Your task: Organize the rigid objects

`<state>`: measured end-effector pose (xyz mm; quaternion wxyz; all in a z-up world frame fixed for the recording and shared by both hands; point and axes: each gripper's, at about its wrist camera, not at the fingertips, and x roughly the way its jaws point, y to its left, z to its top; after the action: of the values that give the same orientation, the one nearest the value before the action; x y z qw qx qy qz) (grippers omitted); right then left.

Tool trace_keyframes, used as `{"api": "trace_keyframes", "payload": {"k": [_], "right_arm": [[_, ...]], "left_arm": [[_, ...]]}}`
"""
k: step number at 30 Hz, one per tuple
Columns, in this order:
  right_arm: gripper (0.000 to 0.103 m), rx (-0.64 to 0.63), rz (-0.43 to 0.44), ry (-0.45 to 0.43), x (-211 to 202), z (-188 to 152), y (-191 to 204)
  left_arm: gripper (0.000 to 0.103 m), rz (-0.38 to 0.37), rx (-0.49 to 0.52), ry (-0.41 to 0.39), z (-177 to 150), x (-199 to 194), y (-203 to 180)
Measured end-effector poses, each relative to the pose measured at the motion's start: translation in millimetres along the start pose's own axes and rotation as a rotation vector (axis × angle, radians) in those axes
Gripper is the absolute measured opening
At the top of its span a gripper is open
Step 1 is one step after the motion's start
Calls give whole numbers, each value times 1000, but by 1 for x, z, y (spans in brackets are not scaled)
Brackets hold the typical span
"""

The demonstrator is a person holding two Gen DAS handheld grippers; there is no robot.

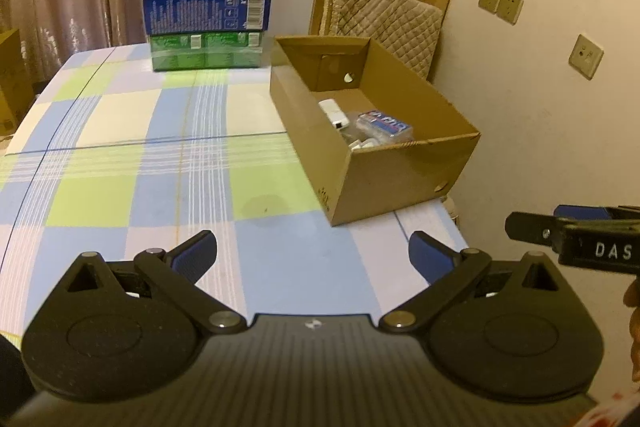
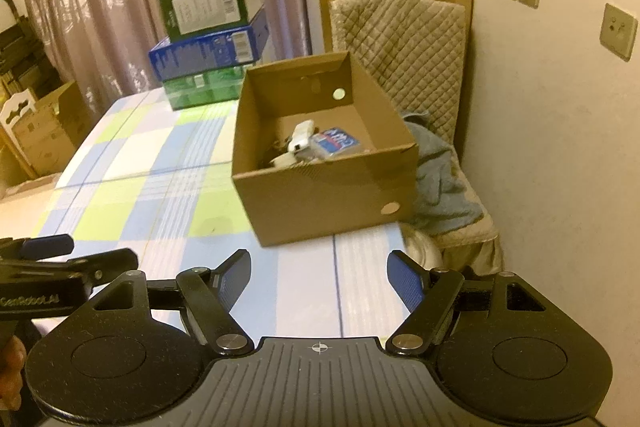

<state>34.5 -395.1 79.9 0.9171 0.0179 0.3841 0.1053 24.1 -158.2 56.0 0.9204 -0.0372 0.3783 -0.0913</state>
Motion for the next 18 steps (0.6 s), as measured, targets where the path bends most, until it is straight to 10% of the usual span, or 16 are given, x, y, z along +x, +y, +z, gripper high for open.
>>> {"api": "trace_keyframes", "payload": {"k": [18], "right_arm": [[72,-3,2,23,8,-6,6]], "left_arm": [[101,16,-23,5,-3,3,8]]}}
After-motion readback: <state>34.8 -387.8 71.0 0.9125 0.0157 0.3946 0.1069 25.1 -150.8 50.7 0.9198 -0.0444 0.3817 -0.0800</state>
